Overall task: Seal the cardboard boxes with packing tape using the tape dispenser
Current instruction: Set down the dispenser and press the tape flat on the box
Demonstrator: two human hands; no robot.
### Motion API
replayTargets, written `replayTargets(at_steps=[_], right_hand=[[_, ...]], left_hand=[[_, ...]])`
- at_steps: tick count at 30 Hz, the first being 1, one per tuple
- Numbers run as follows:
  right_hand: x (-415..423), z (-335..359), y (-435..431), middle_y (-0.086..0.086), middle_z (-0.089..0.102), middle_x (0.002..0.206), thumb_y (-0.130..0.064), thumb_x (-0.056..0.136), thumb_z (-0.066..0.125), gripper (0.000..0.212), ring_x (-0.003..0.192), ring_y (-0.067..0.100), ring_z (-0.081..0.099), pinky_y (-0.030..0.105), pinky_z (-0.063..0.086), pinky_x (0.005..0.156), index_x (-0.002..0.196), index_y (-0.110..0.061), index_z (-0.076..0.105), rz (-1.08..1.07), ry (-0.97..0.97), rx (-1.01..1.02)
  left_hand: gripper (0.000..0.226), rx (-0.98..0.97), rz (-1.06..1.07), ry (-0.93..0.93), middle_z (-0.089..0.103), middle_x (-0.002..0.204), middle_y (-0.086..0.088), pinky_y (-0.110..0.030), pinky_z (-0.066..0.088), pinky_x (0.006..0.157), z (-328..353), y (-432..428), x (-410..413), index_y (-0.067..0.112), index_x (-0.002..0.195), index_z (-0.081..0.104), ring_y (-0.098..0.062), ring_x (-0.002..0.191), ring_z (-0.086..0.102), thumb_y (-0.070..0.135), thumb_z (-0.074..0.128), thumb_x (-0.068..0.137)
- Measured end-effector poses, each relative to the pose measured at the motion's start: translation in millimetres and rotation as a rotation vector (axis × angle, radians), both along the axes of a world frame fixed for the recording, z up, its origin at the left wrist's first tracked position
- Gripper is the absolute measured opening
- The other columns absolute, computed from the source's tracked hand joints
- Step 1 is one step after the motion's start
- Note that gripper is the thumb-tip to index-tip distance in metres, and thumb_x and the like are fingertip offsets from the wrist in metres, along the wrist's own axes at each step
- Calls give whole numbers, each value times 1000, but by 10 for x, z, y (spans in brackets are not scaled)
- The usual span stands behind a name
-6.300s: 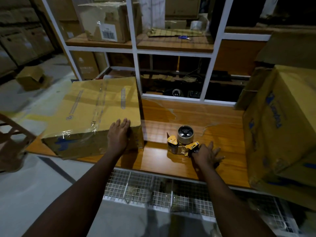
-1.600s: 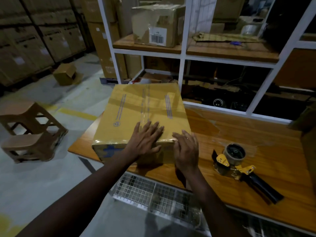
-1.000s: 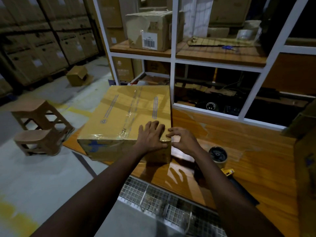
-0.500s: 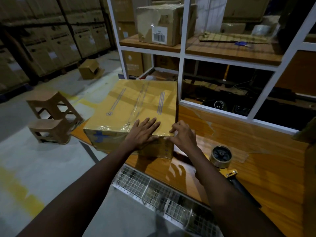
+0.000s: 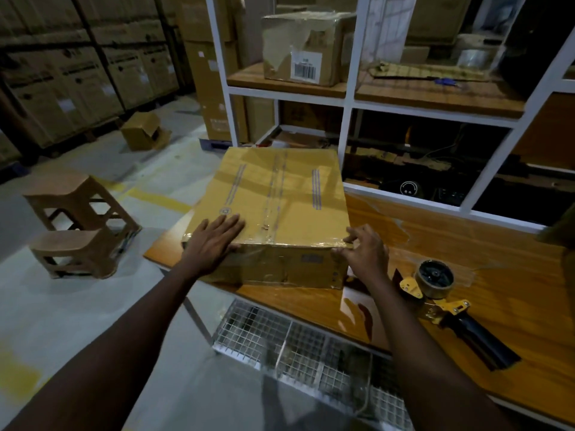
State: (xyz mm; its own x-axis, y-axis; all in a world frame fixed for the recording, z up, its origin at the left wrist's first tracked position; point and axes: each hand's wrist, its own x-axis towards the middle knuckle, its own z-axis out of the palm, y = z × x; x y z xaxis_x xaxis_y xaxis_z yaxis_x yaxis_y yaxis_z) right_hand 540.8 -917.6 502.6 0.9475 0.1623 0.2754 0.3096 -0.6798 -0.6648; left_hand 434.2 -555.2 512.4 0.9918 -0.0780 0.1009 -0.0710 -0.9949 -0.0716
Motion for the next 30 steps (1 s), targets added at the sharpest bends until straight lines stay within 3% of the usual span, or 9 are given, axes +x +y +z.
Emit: replayTargets(at_steps=[3, 5, 8, 10, 12, 15, 17, 22, 30], right_hand=[[-38, -10, 75, -13, 59, 98, -29, 65, 89, 51, 101, 23, 61, 43, 51, 76, 111, -22, 69, -46, 16, 52], [-107, 1, 156, -9, 62, 99, -23, 68, 88, 55, 100, 23, 62, 41, 53, 74, 119, -19, 67, -85, 21, 94], [-320, -48, 352, 1, 65, 120, -15, 78, 80, 59, 111, 24, 60, 41, 53, 86, 133, -18, 57, -177, 20, 163], [-496, -151, 528, 4, 50, 142, -16, 81, 76, 60, 129, 28, 48, 46, 44, 102, 136, -22, 51, -139, -1, 103], [-624, -273, 683, 4, 30, 155, -28, 76, 81, 69, 139, 34, 29, 50, 32, 108, 137, -27, 47, -92, -26, -62], [-725, -293, 844, 3, 12, 157, -52, 63, 86, 94, 138, 43, 15, 52, 33, 105, 142, -35, 38, -152, 16, -246], [-751, -257, 900, 3, 9, 157, -54, 60, 87, 101, 138, 43, 13, 50, 34, 105, 144, -35, 35, -191, 19, -306], [-891, -268, 980, 7, 19, 155, -48, 61, 88, 98, 134, 44, 21, 48, 36, 102, 144, -34, 38, -300, -42, -304], [-1221, -321, 991, 1, 29, 149, -25, 60, 90, 87, 130, 42, 29, 47, 45, 91, 134, -35, 47, -428, -98, -202]], left_hand=[[62, -154, 15, -70, 33, 158, -3, -51, 40, 106, -116, 553, -169, 25, 152, 36, -33, 142, 35, 59, 21, 101], [50, -353, 67, -168, 29, 160, -2, -44, 41, 105, -193, 716, -263, 25, 150, 40, -29, 142, 35, 43, 39, 103], [50, -550, 128, -346, 29, 160, -5, -44, 47, 98, -293, 619, -324, 18, 144, 49, -30, 137, 43, 8, 56, 96], [53, -608, 143, -427, 28, 160, -9, -47, 46, 99, -374, 437, -365, 14, 141, 51, -33, 138, 41, 1, 61, 91], [56, -592, 151, -457, 24, 159, -13, -54, 39, 104, -479, 285, -405, 18, 140, 47, -39, 138, 36, 20, 69, 89], [89, -569, 231, -415, 20, 157, -16, -57, 25, 109, -537, 145, -411, 23, 140, 45, -42, 139, 29, 56, 81, 66], [101, -587, 313, -397, 17, 156, -14, -60, 27, 107, -498, 43, -369, 25, 137, 46, -44, 138, 26, 68, 80, 52], [106, -661, 533, -360, 10, 157, -9, -65, 34, 100, -417, -167, -278, 30, 136, 38, -46, 136, 17, 78, 72, 48], [102, -640, 465, -412, 16, 152, -11, -70, 32, 100, -463, -255, -490, 31, 134, 43, -50, 135, 17, 74, 76, 49]])
